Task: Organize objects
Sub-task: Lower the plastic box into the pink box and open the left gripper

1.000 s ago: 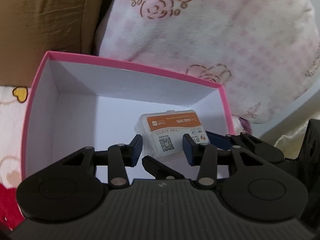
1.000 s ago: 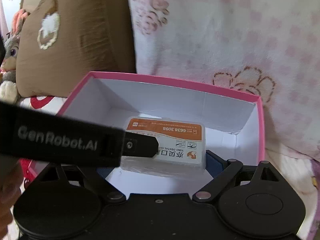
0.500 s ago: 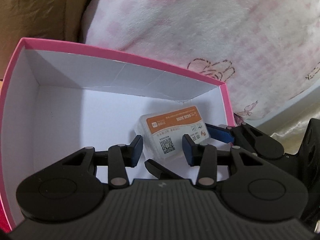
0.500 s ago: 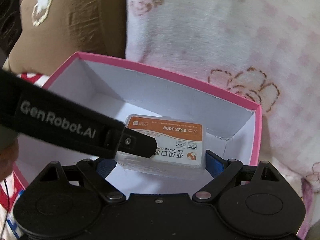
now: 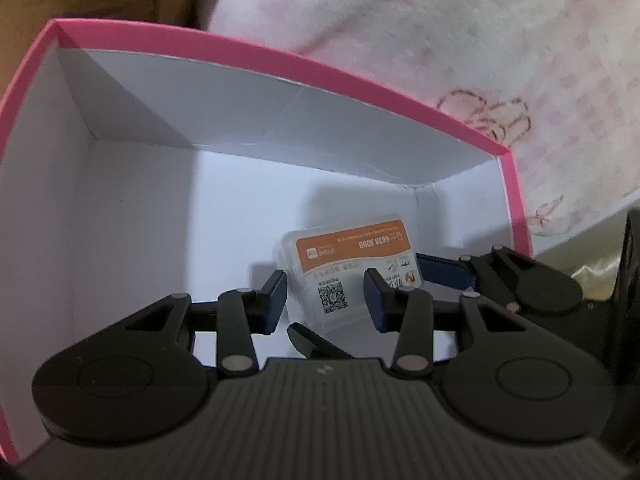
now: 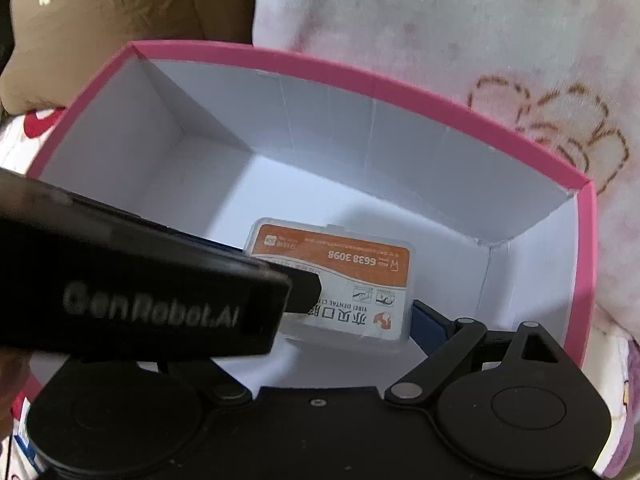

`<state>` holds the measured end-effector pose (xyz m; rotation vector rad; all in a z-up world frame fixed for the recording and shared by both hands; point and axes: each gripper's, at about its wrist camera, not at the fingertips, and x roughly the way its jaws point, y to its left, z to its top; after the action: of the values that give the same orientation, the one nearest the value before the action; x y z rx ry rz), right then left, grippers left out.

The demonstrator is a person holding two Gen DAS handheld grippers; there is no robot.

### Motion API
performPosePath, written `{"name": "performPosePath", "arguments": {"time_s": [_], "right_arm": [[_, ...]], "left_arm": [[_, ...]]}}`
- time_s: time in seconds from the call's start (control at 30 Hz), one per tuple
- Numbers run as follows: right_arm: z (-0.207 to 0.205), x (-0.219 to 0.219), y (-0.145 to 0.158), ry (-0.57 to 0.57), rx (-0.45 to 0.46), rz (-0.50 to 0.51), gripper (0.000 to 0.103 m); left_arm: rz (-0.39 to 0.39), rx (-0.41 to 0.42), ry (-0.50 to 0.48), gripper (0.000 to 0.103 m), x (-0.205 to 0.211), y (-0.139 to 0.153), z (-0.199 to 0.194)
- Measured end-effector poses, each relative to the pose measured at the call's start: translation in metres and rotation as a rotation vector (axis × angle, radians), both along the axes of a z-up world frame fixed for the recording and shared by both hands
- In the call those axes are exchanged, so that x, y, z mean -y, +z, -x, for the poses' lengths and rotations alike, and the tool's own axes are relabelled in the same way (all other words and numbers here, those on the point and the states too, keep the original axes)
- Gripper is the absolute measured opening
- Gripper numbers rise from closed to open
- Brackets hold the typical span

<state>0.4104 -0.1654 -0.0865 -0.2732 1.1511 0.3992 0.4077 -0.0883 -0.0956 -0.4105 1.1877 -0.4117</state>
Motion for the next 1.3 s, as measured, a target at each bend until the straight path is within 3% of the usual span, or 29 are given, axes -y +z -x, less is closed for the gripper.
{"name": "performPosePath", "arguments": {"time_s": [0.2,0.43,0.6,0.63,0.73,0.8,1.03,1.1,1.23,1.3], "right_arm": [[0.007,-0.005,-0.008,0.035,-0.003,0.028,0.095],[0.020,-0.024,0.000,0.130,0.060,0.097,0.094],[0.035,-0.019,-0.004,0.186,0.068,0.133,0.073],[0.038,-0.023,-0.009,0.198,0.089,0.183,0.071],[0.039,-0.029,-0.011,0.202,0.111,0.207,0.062],[0.034,-0.019,-0.007,0.171,0.130,0.201,0.053],[0.017,-0.019,-0.006,-0.004,0.174,0.192,0.036],[0.012,-0.013,-0.003,-0.076,0.198,0.203,0.021],[0.016,-0.016,0.001,-0.077,0.202,0.165,0.022],[0.025,-0.013,0.012,-0.070,0.206,0.109,0.027]], "left_arm": [[-0.009,-0.011,-0.008,0.038,0.003,-0.007,0.002],[-0.049,-0.017,-0.005,0.036,0.005,-0.008,0.004],[-0.025,-0.029,0.003,0.029,-0.002,-0.011,0.001],[-0.024,-0.028,0.003,0.028,-0.002,-0.012,0.000],[-0.046,-0.001,0.015,0.028,0.000,-0.008,0.000],[-0.058,0.028,0.027,0.027,-0.001,-0.003,-0.003],[0.001,0.040,0.037,0.027,-0.001,0.002,-0.014],[-0.001,0.054,0.035,0.027,0.000,0.004,-0.015],[-0.032,0.097,0.018,0.027,-0.001,0.015,-0.009],[-0.049,0.113,-0.010,0.028,0.000,0.023,0.000]]}}
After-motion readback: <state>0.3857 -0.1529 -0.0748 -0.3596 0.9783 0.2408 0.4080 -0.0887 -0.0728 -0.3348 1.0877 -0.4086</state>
